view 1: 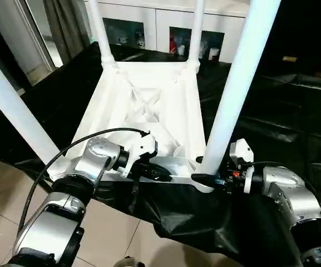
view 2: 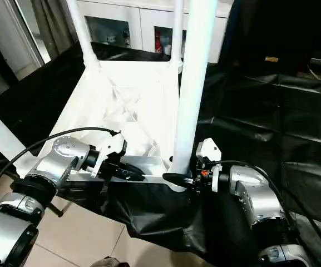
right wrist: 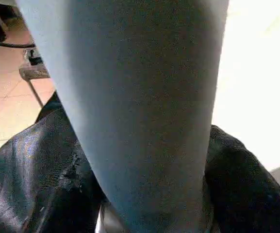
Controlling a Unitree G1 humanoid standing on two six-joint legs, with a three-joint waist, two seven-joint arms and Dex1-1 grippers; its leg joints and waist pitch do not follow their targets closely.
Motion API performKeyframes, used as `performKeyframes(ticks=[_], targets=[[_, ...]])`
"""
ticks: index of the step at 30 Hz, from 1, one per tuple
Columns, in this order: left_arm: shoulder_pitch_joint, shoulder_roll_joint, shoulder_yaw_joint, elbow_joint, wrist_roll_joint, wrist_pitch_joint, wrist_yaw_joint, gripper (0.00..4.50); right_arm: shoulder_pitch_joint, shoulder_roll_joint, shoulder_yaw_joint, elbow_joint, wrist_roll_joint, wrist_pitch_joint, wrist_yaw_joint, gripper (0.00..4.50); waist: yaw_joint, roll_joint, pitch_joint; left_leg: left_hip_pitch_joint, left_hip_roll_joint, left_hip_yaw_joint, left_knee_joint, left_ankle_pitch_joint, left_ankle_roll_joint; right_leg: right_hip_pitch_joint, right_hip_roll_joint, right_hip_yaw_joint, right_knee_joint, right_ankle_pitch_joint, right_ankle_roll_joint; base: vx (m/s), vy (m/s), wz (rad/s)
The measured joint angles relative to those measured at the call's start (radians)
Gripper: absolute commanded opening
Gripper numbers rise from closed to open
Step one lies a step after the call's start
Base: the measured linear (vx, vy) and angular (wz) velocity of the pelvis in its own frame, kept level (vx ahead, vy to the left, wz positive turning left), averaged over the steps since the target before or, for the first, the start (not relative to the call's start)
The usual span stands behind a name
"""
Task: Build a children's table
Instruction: Rotate leg to tighten
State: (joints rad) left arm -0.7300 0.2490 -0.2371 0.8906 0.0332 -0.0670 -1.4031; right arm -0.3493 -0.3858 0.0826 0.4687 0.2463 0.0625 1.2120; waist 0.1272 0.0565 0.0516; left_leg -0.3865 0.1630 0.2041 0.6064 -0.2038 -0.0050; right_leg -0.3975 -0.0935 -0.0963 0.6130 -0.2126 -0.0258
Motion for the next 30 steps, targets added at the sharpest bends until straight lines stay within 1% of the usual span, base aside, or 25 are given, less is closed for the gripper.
performKeyframes(ticks=[2, 5, 6, 9, 12, 15, 17, 20, 21, 22, 23, 25, 26, 27, 30], targets=[[0.000, -0.008, 0.003, 0.008, 0.001, -0.002, 0.039, 0.00, 0.007, 0.017, -0.016, 0.002, -0.003, -0.001, -0.047, 2.46, 0.001, 0.000, -0.001, 0.002, 0.000, 0.000, 0.001, 0.000, 0.000, 0.002, 0.000, 0.000, 0.001, 0.001, 0.000, 0.000, 0.000, 0.00], [-0.008, -0.035, 0.008, 0.030, 0.012, -0.006, 0.140, 0.00, 0.003, 0.052, -0.047, 0.026, -0.023, -0.006, -0.178, 2.45, -0.004, -0.001, -0.001, 0.007, 0.000, 0.000, 0.001, 0.000, -0.010, 0.007, 0.000, 0.000, -0.001, 0.005, 0.000, 0.000, 0.000, 0.00], [-0.014, -0.054, 0.014, 0.048, 0.020, -0.004, 0.189, 0.00, -0.001, 0.075, -0.062, 0.047, -0.030, -0.013, -0.254, 2.45, -0.011, -0.002, -0.001, 0.013, 0.000, 0.000, -0.002, 0.000, -0.011, 0.012, 0.000, 0.000, -0.004, 0.006, -0.001, 0.000, 0.000, 0.00], [-0.025, -0.094, 0.026, 0.076, 0.040, 0.010, 0.298, 0.00, -0.020, 0.143, -0.101, 0.092, -0.050, -0.026, -0.438, 2.45, -0.024, -0.004, 0.001, 0.026, -0.001, 0.000, -0.006, 0.000, -0.012, 0.023, 0.000, 0.000, -0.009, 0.002, 0.006, 0.000, 0.000, 0.00], [-0.029, -0.125, 0.026, 0.089, 0.044, 0.022, 0.382, 0.00, -0.043, 0.190, -0.124, 0.124, -0.067, -0.025, -0.581, 2.45, -0.037, -0.004, 0.001, 0.034, -0.002, 0.000, -0.018, 0.000, -0.012, 0.031, 0.000, -0.002, -0.025, 0.001, 0.007, 0.000, 0.000, 0.00], [-0.049, -0.160, 0.027, 0.118, 0.053, 0.031, 0.468, 0.00, -0.068, 0.255, -0.160, 0.151, -0.093, -0.025, -0.747, 2.45, -0.041, -0.004, 0.001, 0.036, -0.002, 0.000, -0.021, 0.000, -0.012, 0.034, 0.000, -0.002, -0.032, 0.001, 0.007, 0.000, 0.000, 0.00], [-0.055, -0.180, 0.029, 0.125, 0.061, 0.040, 0.502, 0.00, -0.081, 0.268, -0.163, 0.161, -0.106, -0.031, -0.806, 2.45, -0.041, -0.003, 0.000, 0.035, -0.003, 0.000, -0.021, 0.000, -0.011, 0.034, 0.000, -0.002, -0.036, 0.001, 0.007, 0.000, 0.000, 0.00], [-0.056, -0.188, 0.033, 0.127, 0.067, 0.042, 0.508, 0.00, -0.073, 0.271, -0.163, 0.160, -0.111, -0.050, -0.819, 2.45, -0.041, -0.002, -0.001, 0.036, -0.007, 0.000, -0.020, 0.000, -0.011, 0.034, -0.001, 0.002, -0.036, 0.002, 0.006, 0.000, 0.000, 0.00], [-0.056, -0.188, 0.033, 0.127, 0.067, 0.041, 0.506, 0.00, -0.070, 0.271, -0.163, 0.160, -0.108, -0.056, -0.817, 3.00, -0.040, -0.002, -0.001, 0.036, -0.007, 0.000, -0.020, 0.000, -0.011, 0.034, -0.001, 0.002, -0.036, 0.002, 0.006, 0.000, 0.000, 0.00], [-0.056, -0.188, 0.033, 0.127, 0.067, 0.041, 0.502, 0.00, -0.068, 0.270, -0.165, 0.157, -0.103, -0.059, -0.811, 3.00, -0.039, -0.002, -0.001, 0.036, -0.007, 0.000, -0.020, 0.000, -0.011, 0.034, -0.001, 0.002, -0.036, 0.002, 0.005, 0.000, 0.000, 0.00], [-0.056, -0.186, 0.033, 0.127, 0.067, 0.038, 0.495, 0.00, -0.061, 0.267, -0.167, 0.153, -0.095, -0.063, -0.794, 3.14, -0.039, -0.002, -0.001, 0.036, -0.007, 0.000, -0.021, 0.000, -0.011, 0.034, -0.001, 0.002, -0.036, 0.003, 0.005, 0.000, 0.000, 0.00], [-0.056, -0.176, 0.033, 0.127, 0.063, 0.031, 0.462, 0.00, -0.038, 0.254, -0.167, 0.125, -0.077, -0.064, -0.729, 3.23, -0.038, -0.001, -0.001, 0.035, -0.007, 0.000, -0.022, 0.000, -0.011, 0.034, -0.001, 0.002, -0.035, 0.007, 0.006, 0.000, 0.000, 0.00], [-0.056, -0.166, 0.033, 0.127, 0.059, 0.025, 0.441, 0.00, -0.031, 0.241, -0.167, 0.117, -0.070, -0.062, -0.682, 3.36, -0.037, -0.001, -0.001, 0.035, -0.007, 0.000, -0.021, 0.000, -0.011, 0.034, -0.001, 0.002, -0.035, 0.013, 0.005, 0.000, 0.000, 0.00], [-0.056, -0.152, 0.033, 0.127, 0.055, 0.017, 0.413, 0.00, -0.020, 0.219, -0.161, 0.102, -0.061, -0.053, -0.622, 3.59, -0.036, -0.001, -0.001, 0.034, -0.007, 0.000, -0.021, 0.000, -0.011, 0.033, -0.001, 0.002, -0.035, 0.018, 0.006, 0.000, 0.000, 0.00], [-0.056, -0.129, 0.034, 0.126, 0.045, 0.007, 0.361, 0.00, -0.007, 0.175, -0.139, 0.079, -0.044, -0.041, -0.506, 3.59, -0.031, 0.000, -0.001, 0.034, -0.006, 0.000, -0.027, 0.000, -0.011, 0.031, 0.000, 0.001, -0.034, 0.021, 0.003, 0.000, 0.000, 0.00]])
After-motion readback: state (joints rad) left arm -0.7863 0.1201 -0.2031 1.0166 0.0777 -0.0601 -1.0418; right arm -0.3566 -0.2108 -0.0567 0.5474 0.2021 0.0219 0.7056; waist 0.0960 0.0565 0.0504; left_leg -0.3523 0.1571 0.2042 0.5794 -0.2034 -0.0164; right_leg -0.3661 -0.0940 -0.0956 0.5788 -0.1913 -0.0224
